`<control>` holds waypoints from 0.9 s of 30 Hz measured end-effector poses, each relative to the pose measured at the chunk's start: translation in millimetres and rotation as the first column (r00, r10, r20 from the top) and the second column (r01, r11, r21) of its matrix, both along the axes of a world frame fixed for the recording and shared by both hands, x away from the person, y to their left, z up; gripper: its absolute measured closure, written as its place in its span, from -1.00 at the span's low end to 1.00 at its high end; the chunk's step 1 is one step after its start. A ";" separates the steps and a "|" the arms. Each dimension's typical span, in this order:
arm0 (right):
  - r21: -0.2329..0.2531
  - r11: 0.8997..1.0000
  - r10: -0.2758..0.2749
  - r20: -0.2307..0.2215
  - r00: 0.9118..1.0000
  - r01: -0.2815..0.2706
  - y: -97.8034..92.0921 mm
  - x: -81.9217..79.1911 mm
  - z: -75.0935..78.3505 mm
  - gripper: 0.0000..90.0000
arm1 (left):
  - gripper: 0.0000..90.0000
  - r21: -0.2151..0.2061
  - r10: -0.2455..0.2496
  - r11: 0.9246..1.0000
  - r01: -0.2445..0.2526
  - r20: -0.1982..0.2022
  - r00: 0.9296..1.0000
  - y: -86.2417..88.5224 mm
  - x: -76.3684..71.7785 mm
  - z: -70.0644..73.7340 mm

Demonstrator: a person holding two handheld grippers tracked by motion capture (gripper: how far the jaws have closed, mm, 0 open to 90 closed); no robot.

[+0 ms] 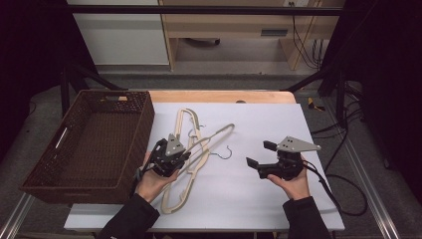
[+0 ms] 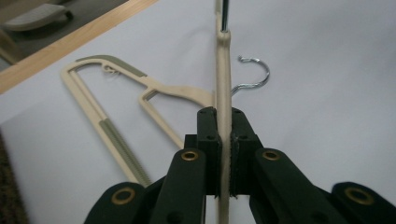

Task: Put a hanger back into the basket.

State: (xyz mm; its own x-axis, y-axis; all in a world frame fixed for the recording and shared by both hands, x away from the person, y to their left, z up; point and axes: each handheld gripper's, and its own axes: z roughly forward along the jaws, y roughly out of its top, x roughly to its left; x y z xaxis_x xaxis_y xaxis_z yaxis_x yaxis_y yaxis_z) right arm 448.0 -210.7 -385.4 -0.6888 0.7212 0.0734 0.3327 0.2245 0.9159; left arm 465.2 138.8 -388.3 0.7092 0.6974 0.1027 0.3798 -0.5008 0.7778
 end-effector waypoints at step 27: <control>0.020 0.995 -0.093 0.001 0.996 0.093 -30.6 -25.9 -12.8 -0.92 | 0.91 -0.187 -0.052 0.980 0.064 0.070 0.996 63.9 -18.8 94.1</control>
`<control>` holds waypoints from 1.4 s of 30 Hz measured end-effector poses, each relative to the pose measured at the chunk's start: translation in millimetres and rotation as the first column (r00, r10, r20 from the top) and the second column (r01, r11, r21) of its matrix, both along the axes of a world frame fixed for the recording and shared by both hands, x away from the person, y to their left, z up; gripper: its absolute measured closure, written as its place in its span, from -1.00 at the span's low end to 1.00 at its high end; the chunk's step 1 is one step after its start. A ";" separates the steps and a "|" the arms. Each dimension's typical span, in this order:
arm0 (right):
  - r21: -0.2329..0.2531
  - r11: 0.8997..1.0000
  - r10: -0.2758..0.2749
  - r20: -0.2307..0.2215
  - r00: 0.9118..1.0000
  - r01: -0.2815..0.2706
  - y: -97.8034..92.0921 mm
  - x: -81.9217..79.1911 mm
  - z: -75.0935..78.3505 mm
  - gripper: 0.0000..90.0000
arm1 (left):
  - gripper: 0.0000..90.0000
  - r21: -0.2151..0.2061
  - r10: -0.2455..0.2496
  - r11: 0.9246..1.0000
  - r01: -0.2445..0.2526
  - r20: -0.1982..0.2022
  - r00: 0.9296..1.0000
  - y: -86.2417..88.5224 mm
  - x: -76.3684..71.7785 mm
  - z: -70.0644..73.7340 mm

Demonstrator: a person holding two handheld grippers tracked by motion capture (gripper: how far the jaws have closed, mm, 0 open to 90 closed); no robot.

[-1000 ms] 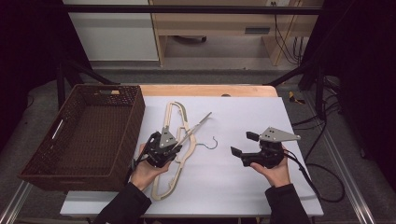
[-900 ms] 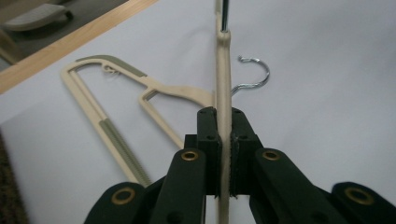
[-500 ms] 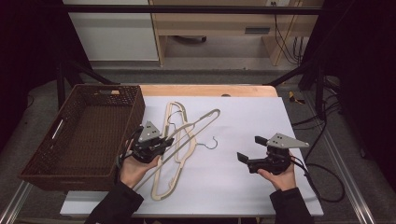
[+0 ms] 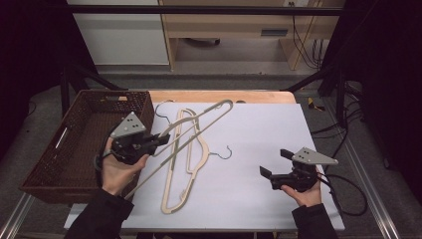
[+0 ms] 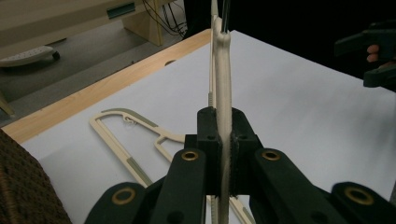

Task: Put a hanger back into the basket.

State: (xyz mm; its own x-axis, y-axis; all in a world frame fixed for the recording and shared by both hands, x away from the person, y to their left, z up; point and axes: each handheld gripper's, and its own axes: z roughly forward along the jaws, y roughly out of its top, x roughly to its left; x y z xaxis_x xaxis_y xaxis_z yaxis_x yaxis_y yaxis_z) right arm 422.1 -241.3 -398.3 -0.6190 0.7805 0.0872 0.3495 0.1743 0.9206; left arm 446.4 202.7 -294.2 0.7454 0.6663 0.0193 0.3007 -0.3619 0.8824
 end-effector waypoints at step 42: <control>-0.030 0.999 -0.016 -0.015 1.000 0.015 0.8 1.9 -4.5 -0.94 | 0.90 0.023 0.180 0.983 -0.180 0.004 0.984 181.0 53.8 12.9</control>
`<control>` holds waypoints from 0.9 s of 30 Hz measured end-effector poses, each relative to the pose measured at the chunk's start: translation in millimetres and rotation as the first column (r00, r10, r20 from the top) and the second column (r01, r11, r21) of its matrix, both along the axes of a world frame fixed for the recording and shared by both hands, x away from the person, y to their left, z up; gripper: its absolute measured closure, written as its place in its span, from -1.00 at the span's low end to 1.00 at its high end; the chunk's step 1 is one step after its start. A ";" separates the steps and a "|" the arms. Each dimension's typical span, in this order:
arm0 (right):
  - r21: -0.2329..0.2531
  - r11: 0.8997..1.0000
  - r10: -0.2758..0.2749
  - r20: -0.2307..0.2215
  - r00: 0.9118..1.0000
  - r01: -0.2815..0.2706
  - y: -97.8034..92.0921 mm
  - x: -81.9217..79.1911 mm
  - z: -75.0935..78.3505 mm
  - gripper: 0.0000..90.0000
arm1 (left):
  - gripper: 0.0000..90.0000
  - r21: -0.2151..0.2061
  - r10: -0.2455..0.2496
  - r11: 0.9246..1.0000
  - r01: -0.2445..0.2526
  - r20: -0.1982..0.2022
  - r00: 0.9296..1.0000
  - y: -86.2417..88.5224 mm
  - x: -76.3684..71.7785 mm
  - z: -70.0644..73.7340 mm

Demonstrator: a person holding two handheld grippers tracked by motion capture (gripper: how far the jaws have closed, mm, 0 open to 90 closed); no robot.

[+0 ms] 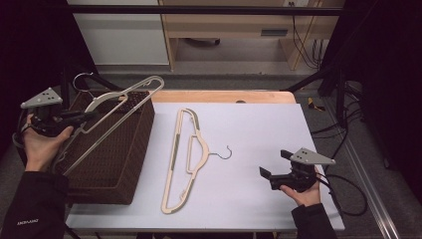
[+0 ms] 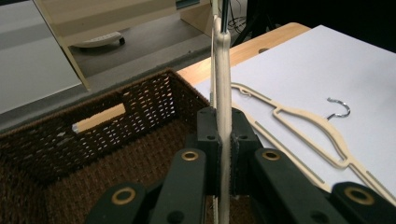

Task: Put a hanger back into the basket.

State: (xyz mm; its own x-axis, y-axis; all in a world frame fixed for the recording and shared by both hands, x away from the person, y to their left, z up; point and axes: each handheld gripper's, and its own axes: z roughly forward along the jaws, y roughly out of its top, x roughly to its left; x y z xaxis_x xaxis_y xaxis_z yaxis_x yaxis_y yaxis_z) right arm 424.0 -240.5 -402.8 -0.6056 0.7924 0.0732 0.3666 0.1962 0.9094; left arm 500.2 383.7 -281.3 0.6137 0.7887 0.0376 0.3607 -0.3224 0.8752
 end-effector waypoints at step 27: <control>-0.006 1.000 0.003 -0.010 1.000 -0.003 0.7 0.9 -2.0 -0.94 | 0.91 0.064 0.121 0.991 -0.114 -0.115 0.986 36.5 3.6 -49.1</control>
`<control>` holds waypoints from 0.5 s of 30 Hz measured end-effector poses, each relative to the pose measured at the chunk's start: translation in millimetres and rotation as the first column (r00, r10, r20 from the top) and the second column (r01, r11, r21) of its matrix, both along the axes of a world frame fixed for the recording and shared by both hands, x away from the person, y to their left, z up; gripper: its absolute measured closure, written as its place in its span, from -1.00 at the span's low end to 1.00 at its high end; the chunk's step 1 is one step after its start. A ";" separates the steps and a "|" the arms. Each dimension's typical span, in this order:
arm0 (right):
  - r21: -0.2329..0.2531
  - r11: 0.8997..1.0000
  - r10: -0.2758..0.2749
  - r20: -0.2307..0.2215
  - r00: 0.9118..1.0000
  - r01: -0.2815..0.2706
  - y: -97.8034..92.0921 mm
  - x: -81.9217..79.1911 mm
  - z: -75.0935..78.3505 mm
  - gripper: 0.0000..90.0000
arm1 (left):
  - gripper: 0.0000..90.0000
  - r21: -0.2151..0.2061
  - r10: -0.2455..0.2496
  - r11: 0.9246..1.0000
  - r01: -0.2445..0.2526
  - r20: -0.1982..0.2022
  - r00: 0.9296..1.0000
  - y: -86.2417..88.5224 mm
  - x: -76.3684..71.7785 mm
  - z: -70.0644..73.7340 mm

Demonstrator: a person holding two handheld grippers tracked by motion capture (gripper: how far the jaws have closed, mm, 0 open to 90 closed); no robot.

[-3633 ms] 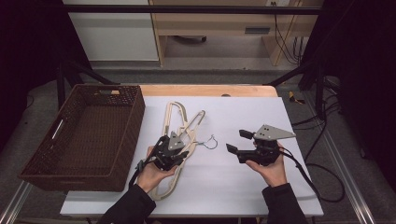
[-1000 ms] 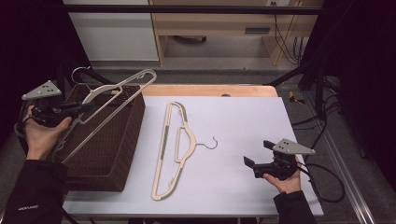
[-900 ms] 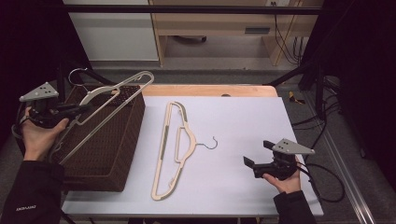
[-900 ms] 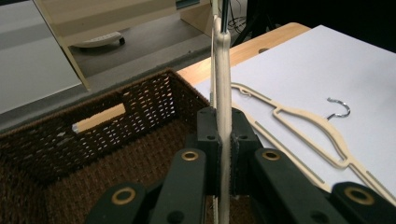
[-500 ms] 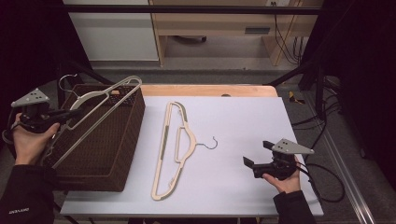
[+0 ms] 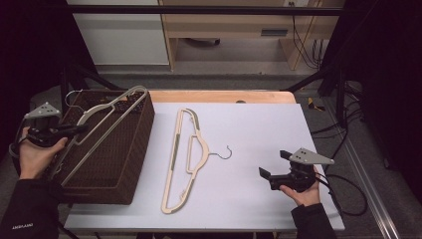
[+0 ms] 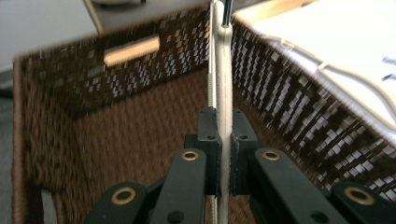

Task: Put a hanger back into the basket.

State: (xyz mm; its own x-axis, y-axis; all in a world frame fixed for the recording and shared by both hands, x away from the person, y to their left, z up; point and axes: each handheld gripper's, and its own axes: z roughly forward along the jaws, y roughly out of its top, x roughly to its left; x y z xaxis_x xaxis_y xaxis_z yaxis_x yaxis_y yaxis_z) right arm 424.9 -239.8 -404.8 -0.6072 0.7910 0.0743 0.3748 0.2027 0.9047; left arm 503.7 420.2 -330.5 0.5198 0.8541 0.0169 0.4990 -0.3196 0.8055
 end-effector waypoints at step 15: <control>-0.008 1.000 0.006 -0.014 1.000 -0.006 3.7 1.1 -2.9 -0.94 | 0.86 0.059 0.110 0.993 -0.102 -0.166 0.980 2.2 14.2 -40.8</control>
